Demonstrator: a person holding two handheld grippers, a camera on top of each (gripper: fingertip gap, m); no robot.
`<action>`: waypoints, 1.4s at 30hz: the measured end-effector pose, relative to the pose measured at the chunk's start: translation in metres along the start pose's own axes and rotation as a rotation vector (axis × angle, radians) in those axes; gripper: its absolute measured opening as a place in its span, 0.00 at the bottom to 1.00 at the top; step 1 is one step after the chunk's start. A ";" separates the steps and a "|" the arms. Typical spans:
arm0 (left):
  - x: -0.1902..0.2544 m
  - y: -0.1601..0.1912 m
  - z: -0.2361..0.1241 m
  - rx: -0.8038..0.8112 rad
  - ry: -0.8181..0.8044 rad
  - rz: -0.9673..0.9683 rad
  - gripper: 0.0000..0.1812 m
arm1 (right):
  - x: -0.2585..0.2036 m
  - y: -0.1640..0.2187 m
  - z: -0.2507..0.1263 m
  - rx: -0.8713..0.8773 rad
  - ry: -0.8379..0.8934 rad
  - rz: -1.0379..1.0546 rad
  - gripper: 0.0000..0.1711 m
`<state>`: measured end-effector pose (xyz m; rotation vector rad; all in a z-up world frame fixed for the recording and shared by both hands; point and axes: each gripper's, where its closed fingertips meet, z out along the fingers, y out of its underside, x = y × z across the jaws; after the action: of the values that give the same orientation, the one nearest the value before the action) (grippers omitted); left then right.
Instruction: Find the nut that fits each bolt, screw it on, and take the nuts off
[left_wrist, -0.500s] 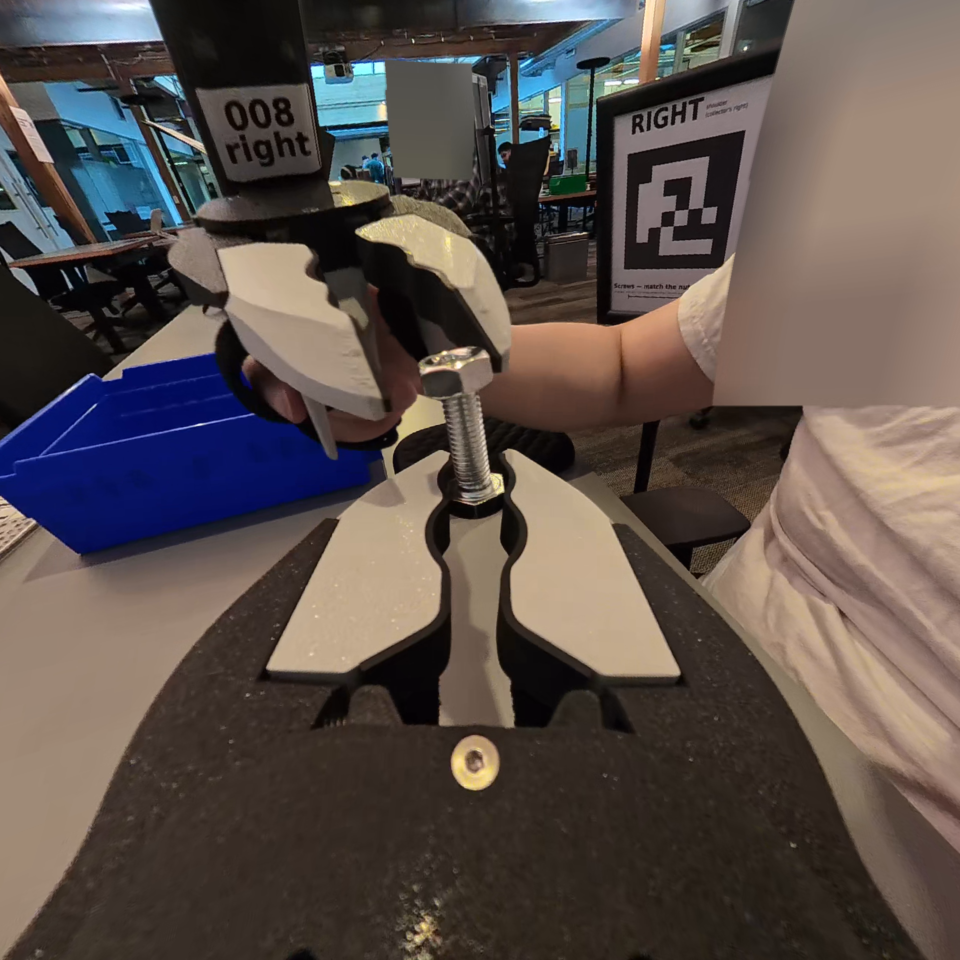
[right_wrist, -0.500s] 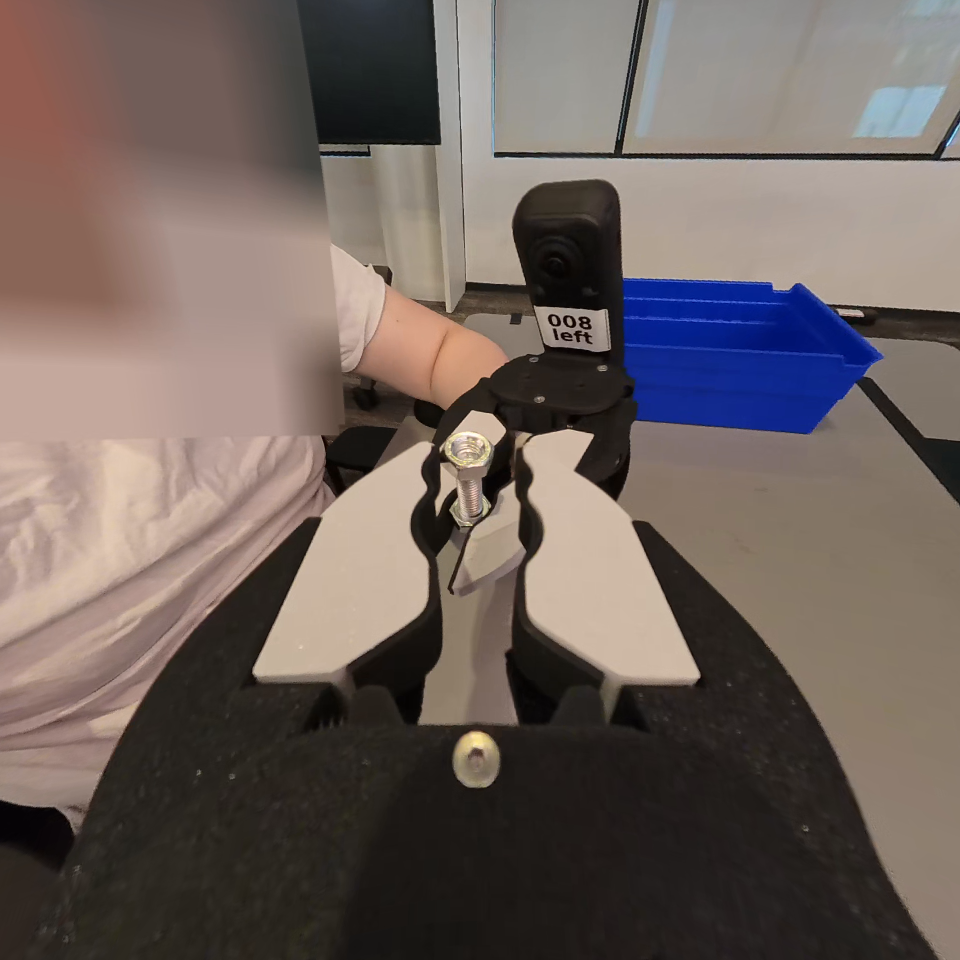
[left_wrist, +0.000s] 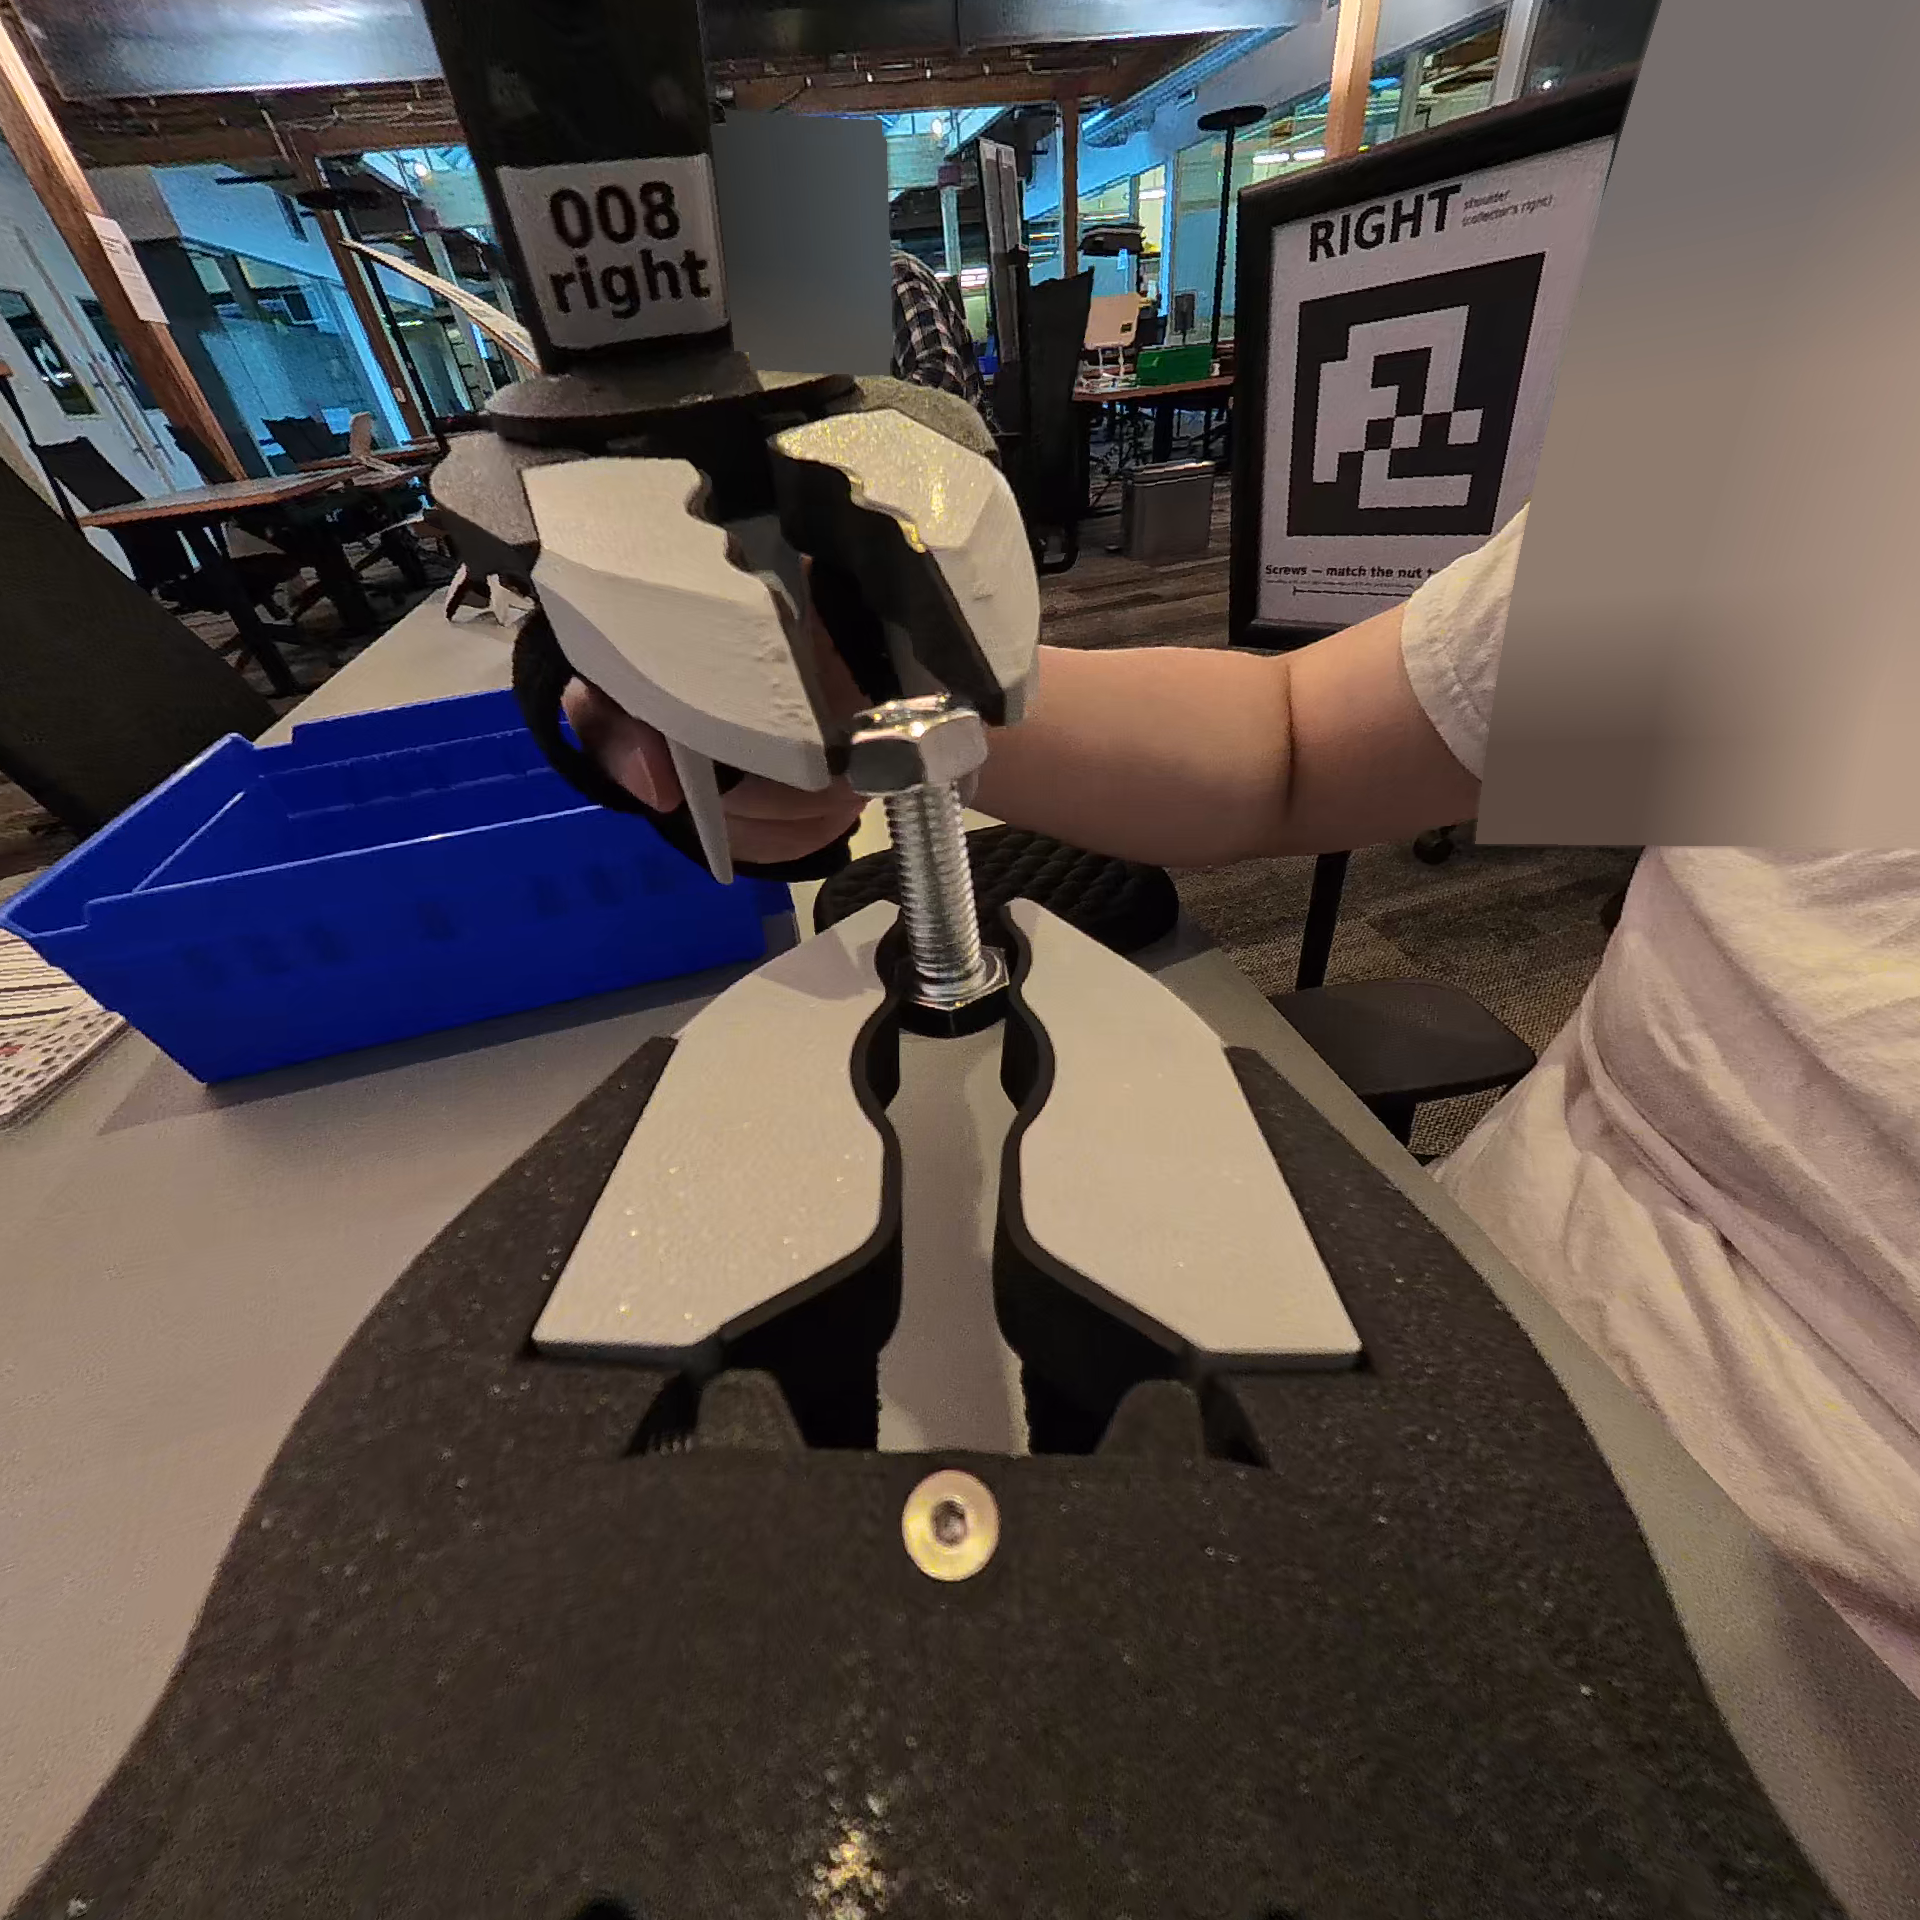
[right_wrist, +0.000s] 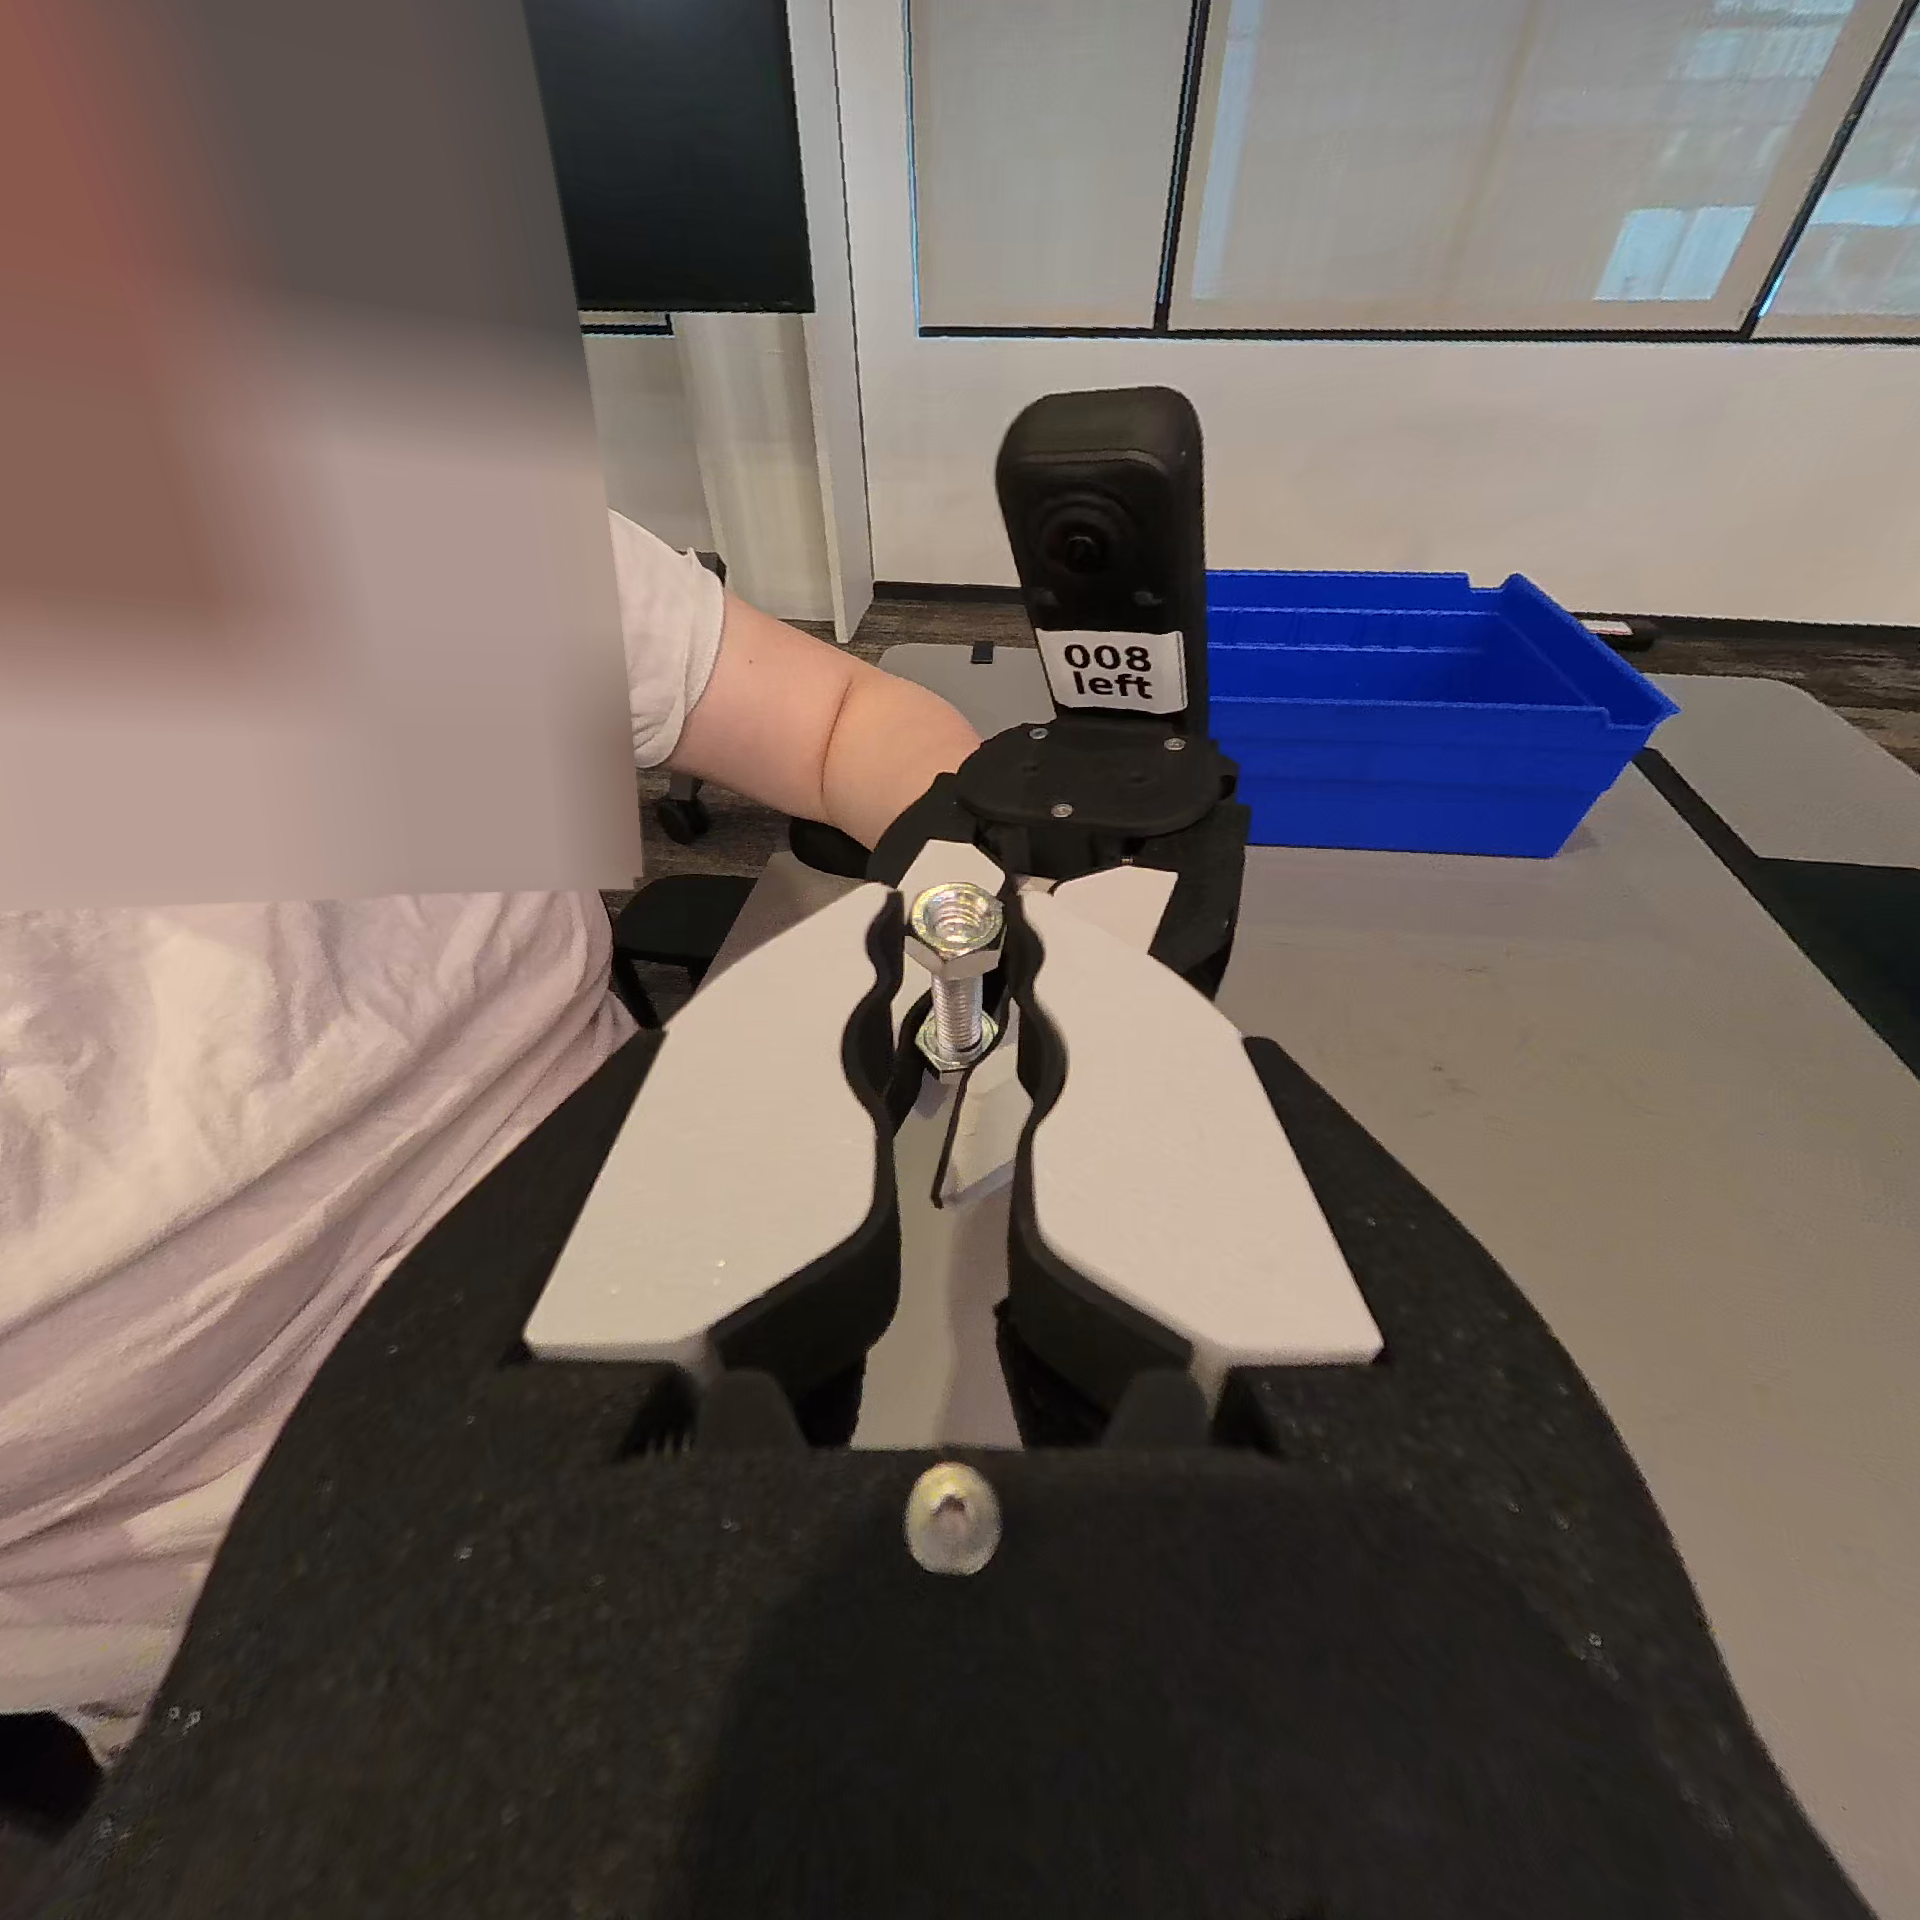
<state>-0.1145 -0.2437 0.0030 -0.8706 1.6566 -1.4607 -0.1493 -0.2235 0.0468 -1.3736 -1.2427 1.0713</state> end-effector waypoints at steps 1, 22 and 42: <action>-0.001 0.000 0.000 -0.001 -0.004 -0.001 0.08 | 0.001 0.000 0.000 -0.003 0.011 -0.005 0.10; -0.037 0.010 -0.006 -0.103 -0.291 0.052 0.08 | 0.029 0.004 -0.007 0.101 0.378 0.153 0.10; -0.028 0.003 -0.004 -0.064 -0.219 0.022 0.07 | 0.024 -0.001 -0.005 0.108 0.354 0.122 0.10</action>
<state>-0.1044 -0.2167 0.0027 -1.0069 1.5511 -1.2546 -0.1422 -0.1999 0.0483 -1.4935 -0.8413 0.9137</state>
